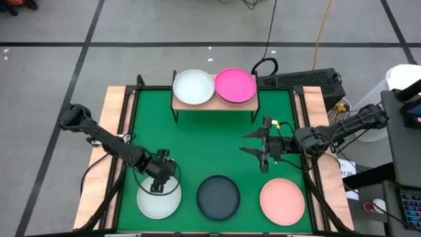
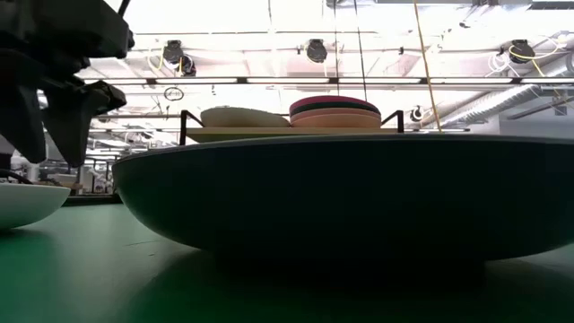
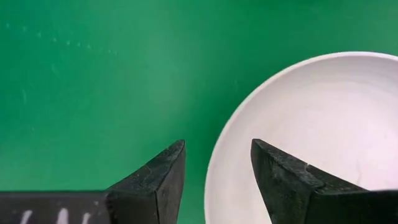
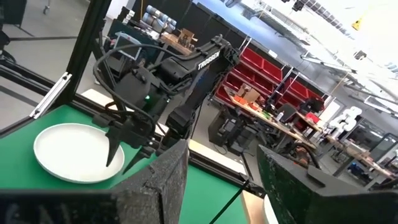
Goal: Place and stack plates onto a shelf
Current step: Stack the dark blue plate on the white plate on the shelf
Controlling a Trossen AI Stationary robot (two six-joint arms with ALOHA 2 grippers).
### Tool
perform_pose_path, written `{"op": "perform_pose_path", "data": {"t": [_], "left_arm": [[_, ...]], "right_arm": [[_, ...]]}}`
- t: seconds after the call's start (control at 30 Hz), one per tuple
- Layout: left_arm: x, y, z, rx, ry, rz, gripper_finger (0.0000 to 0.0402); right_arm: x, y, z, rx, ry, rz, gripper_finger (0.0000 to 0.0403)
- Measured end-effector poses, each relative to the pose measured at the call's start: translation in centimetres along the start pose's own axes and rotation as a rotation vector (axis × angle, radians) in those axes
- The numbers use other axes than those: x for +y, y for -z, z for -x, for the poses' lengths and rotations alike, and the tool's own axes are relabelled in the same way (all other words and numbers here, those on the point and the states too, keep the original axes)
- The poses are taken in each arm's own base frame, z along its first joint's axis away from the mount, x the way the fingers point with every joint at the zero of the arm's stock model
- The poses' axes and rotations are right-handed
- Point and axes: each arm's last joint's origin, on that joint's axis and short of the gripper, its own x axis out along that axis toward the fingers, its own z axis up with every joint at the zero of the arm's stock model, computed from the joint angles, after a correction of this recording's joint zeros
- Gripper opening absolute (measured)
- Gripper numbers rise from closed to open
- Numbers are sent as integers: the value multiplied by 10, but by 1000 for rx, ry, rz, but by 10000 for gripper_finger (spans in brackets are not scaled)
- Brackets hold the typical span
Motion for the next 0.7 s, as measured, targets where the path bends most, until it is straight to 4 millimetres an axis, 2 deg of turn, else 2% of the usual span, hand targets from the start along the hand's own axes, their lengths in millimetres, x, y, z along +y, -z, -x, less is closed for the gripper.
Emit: {"op": "perform_pose_path", "data": {"t": [0.1,0.17,0.27,0.33,0.5,0.7], "left_arm": [[3,-5,-1,-39,7,-31,188],[2,-15,0,-133,25,-92,188],[-7,-29,-1,-292,2,-279,188],[-16,-31,-6,-337,-29,-411,188],[-35,-35,-32,-304,-136,-684,188],[-58,-55,-53,-278,-237,-931,188]], "right_arm": [[0,1,0,7,-4,-15,173],[1,1,0,12,-7,-13,173],[1,1,0,13,-7,-17,173],[1,1,0,13,-7,-17,173],[1,1,0,12,-7,-11,173],[0,0,0,6,-2,-10,173]]}}
